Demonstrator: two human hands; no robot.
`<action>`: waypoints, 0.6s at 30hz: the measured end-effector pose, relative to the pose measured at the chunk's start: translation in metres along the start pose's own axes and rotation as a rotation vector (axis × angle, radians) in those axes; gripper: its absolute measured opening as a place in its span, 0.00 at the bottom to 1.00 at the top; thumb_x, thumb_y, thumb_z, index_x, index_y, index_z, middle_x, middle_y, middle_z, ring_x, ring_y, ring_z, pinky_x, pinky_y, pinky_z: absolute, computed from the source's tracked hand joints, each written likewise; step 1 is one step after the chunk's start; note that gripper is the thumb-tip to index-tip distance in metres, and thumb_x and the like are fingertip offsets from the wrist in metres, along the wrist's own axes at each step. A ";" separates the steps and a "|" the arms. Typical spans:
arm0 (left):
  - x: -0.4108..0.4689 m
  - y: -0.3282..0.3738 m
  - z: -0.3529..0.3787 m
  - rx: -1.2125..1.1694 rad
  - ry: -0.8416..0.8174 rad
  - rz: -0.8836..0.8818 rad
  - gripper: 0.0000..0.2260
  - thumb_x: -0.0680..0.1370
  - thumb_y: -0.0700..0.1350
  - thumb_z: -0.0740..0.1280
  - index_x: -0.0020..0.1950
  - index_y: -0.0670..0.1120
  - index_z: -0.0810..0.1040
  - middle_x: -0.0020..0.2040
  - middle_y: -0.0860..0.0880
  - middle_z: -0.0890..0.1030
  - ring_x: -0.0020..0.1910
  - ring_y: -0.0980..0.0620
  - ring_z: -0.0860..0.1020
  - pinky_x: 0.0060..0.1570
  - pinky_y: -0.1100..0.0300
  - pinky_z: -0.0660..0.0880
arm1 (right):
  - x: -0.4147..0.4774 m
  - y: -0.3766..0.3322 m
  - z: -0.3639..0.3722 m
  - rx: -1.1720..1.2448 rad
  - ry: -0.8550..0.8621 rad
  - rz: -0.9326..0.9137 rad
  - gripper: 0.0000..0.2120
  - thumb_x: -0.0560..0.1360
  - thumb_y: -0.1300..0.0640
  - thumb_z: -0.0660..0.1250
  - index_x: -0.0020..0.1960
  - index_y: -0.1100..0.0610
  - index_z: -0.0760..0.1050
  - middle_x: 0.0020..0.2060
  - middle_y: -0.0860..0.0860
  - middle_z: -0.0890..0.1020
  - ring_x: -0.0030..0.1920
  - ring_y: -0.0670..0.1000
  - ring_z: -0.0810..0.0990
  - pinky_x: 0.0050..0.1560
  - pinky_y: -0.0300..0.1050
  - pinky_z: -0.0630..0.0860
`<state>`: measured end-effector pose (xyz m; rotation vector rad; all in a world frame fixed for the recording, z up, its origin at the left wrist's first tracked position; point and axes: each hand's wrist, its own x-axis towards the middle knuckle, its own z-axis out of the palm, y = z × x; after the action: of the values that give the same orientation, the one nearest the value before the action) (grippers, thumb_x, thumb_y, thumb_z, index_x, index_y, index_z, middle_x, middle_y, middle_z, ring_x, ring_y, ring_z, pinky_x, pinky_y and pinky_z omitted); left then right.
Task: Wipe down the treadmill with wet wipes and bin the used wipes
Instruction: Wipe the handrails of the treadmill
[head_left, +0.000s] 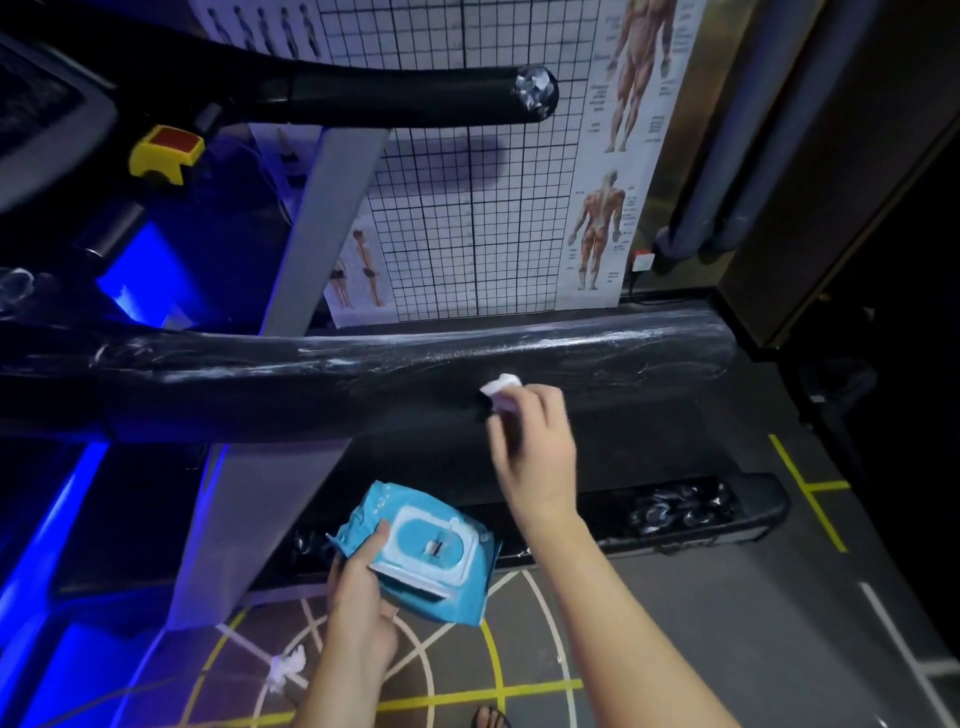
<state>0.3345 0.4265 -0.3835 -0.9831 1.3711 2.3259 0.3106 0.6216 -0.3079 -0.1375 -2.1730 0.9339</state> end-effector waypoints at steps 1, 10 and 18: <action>0.000 0.000 -0.001 0.003 0.004 -0.001 0.20 0.79 0.42 0.72 0.70 0.42 0.80 0.61 0.39 0.85 0.58 0.37 0.84 0.48 0.49 0.80 | 0.000 0.009 -0.007 -0.013 0.079 0.060 0.11 0.75 0.66 0.68 0.56 0.57 0.79 0.50 0.51 0.75 0.50 0.50 0.79 0.55 0.42 0.77; -0.004 0.004 0.000 0.000 0.003 -0.001 0.25 0.74 0.45 0.75 0.71 0.43 0.79 0.60 0.40 0.86 0.56 0.38 0.85 0.45 0.50 0.81 | -0.001 0.011 -0.017 0.047 0.283 0.171 0.07 0.72 0.66 0.67 0.49 0.59 0.79 0.45 0.53 0.77 0.45 0.47 0.76 0.49 0.34 0.71; -0.005 0.007 0.004 0.041 -0.057 0.009 0.19 0.80 0.45 0.71 0.71 0.43 0.79 0.61 0.38 0.85 0.53 0.39 0.84 0.44 0.49 0.80 | 0.000 0.017 -0.004 -0.043 0.123 0.174 0.03 0.75 0.62 0.68 0.48 0.57 0.77 0.45 0.50 0.75 0.43 0.48 0.77 0.45 0.40 0.73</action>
<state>0.3329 0.4265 -0.3741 -0.8940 1.3983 2.3047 0.3100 0.6362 -0.3179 -0.4006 -2.0927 0.9494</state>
